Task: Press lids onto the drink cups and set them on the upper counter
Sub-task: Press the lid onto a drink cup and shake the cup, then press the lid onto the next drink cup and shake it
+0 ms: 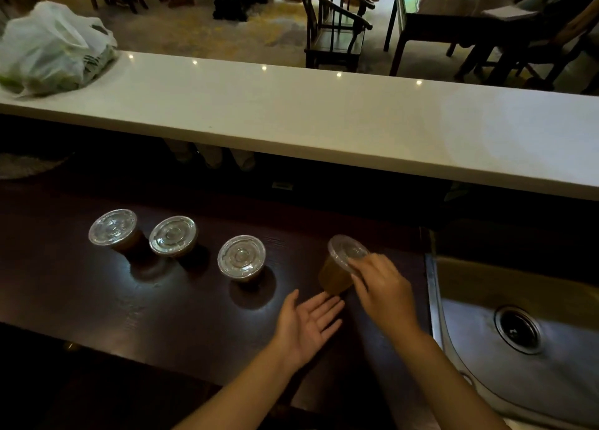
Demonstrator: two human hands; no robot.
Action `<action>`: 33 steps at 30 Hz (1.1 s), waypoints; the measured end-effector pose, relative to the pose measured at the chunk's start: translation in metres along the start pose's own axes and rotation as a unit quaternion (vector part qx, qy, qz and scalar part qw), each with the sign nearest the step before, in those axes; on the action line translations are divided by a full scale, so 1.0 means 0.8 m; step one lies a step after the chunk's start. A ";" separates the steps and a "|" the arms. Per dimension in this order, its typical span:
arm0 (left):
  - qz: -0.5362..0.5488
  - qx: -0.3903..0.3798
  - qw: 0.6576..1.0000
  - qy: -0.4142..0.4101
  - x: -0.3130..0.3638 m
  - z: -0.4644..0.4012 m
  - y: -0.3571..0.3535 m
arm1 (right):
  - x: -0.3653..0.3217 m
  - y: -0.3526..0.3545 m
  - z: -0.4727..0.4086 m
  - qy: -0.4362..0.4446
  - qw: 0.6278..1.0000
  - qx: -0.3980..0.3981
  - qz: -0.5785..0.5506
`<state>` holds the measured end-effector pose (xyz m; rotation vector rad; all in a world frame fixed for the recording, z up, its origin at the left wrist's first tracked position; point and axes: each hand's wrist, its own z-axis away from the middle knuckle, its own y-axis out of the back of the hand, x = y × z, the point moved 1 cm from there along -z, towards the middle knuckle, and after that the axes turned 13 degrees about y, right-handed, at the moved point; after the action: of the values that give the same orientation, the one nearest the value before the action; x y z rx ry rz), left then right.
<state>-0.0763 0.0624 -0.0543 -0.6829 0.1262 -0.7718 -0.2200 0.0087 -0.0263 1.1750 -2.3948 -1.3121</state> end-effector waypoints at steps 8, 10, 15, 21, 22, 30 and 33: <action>0.086 -0.010 0.995 0.055 -0.001 -0.017 0.028 | -0.015 -0.019 0.031 0.118 0.986 -0.102 -0.060; 0.108 -0.020 0.993 0.046 0.002 -0.015 0.035 | -0.018 -0.018 0.038 0.095 0.984 -0.117 -0.095; 0.112 -0.038 0.993 0.026 0.002 -0.009 0.038 | -0.018 -0.013 0.043 0.070 0.979 -0.142 -0.130; -0.111 0.079 0.988 -0.069 0.012 0.032 0.024 | -0.035 -0.007 0.023 0.052 0.988 -0.111 -0.090; -0.164 0.119 0.969 -0.143 0.020 0.044 0.025 | -0.043 -0.008 0.013 0.043 0.992 -0.087 -0.083; -0.714 0.291 0.438 -0.462 0.155 0.090 0.076 | -0.118 -0.098 -0.093 -0.019 0.980 -0.122 -0.154; -0.800 0.319 0.370 -0.348 0.191 0.064 0.090 | -0.127 -0.137 -0.107 -0.075 0.949 -0.225 -0.208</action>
<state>0.0948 0.0224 -0.0375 -0.0599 -1.8901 -2.1154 -0.0487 -0.0077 -0.0385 1.5189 -1.8254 -2.0033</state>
